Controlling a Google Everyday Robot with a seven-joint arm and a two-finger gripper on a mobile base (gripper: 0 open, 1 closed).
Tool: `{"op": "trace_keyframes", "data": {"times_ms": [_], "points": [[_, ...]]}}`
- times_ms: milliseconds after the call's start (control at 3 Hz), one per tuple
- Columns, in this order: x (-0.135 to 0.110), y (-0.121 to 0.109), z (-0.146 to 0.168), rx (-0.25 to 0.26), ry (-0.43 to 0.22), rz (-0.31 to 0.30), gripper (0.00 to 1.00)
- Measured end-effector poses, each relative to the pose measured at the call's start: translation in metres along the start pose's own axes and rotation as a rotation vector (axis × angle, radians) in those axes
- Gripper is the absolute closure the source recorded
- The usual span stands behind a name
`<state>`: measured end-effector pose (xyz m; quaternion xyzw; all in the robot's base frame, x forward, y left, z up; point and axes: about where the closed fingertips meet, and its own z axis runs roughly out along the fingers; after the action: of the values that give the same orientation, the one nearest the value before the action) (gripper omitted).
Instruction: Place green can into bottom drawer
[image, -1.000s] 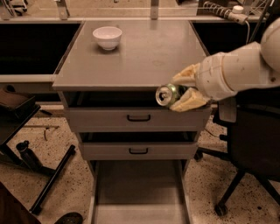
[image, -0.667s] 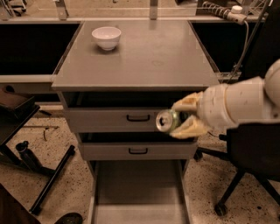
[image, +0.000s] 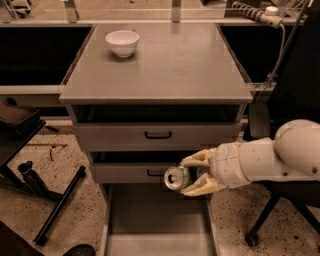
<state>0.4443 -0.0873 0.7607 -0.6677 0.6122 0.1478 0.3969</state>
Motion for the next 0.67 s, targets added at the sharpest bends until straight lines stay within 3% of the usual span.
{"op": "trace_keyframes", "data": {"times_ms": [333, 667], "points": [[0.0391, 0.0103, 0.0594, -0.061, -0.087, 0.01, 1.0], [0.0391, 0.0103, 0.0595, -0.061, -0.087, 0.01, 1.0]]}}
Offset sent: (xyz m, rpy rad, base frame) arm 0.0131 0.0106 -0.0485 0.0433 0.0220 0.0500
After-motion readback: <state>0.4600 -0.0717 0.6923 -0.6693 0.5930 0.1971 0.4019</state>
